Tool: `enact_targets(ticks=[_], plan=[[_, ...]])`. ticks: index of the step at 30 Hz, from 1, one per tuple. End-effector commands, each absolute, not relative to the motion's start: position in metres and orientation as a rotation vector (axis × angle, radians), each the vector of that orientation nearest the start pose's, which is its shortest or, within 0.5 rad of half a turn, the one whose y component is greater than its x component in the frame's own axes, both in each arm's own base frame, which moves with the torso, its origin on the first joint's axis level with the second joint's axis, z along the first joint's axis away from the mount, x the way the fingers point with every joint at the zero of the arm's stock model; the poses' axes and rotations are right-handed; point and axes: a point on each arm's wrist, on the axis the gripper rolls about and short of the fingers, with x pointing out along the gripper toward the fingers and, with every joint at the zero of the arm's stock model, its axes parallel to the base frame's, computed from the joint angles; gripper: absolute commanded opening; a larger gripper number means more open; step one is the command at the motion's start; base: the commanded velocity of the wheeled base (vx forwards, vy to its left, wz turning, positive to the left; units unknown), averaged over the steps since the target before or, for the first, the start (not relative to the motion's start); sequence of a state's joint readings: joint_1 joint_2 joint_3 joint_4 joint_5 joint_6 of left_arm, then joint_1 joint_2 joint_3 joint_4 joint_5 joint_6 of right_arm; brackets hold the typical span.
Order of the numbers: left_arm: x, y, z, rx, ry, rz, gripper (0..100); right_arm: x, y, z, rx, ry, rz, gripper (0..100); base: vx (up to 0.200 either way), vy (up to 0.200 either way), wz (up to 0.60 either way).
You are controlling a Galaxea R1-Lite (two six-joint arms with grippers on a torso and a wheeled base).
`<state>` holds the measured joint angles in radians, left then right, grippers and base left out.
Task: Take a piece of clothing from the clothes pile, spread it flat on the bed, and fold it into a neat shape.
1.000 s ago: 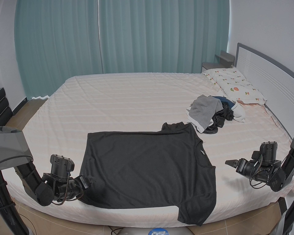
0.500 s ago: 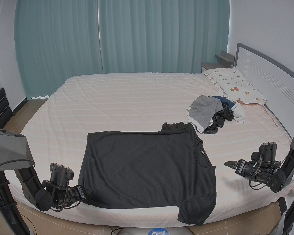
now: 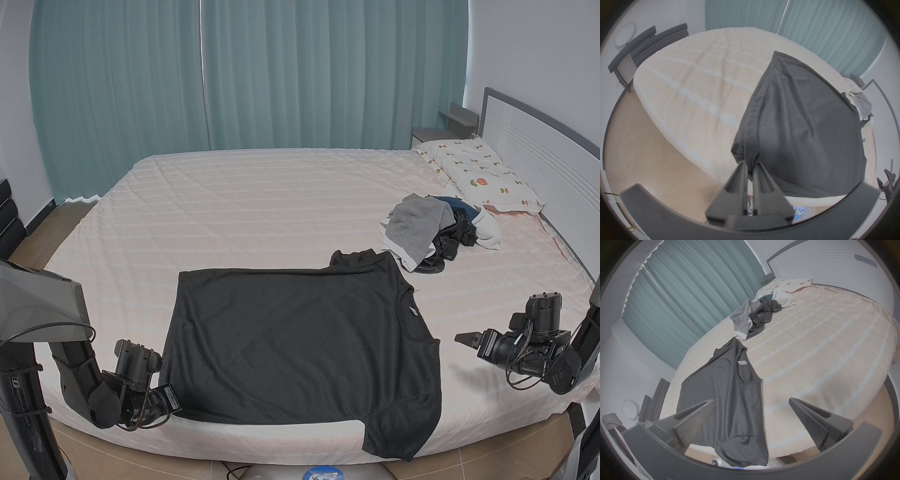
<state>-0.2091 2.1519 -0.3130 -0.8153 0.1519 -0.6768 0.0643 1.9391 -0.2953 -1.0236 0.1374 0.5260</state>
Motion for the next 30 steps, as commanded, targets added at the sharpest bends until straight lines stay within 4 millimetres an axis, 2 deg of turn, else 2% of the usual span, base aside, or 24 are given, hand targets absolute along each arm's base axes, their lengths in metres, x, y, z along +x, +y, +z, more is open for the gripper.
enact_targets(ticks=[1, 8, 17, 22, 26, 30], plan=[[0.238, -0.042, -0.034, -0.422, 1.004, 0.327, 0, 0.253, 0.019, 0.034, 0.530, 0.689, 0.018, 100, 0.000, 0.000, 0.00], [0.216, -0.036, -0.030, -0.350, 1.024, 0.373, 0, 0.241, 0.027, 0.006, 0.511, 0.827, 0.017, 100, 0.000, 0.000, 0.00], [0.215, -0.035, -0.027, -0.348, 1.008, 0.388, 0, 0.236, 0.049, -0.013, 0.471, 0.928, 0.082, 100, 0.000, 0.000, 0.00], [0.215, -0.035, -0.028, -0.352, 1.011, 0.390, 0, 0.241, 0.051, -0.018, 0.470, 0.930, 0.090, 100, 0.000, 0.000, 0.00], [0.215, -0.035, -0.027, -0.359, 1.009, 0.387, 0, 0.254, 0.056, -0.023, 0.474, 0.917, 0.092, 100, 0.000, 0.000, 0.00], [0.215, -0.035, -0.027, -0.361, 1.011, 0.383, 0, 0.261, 0.059, -0.035, 0.465, 0.935, 0.086, 100, 0.000, 0.000, 0.00]])
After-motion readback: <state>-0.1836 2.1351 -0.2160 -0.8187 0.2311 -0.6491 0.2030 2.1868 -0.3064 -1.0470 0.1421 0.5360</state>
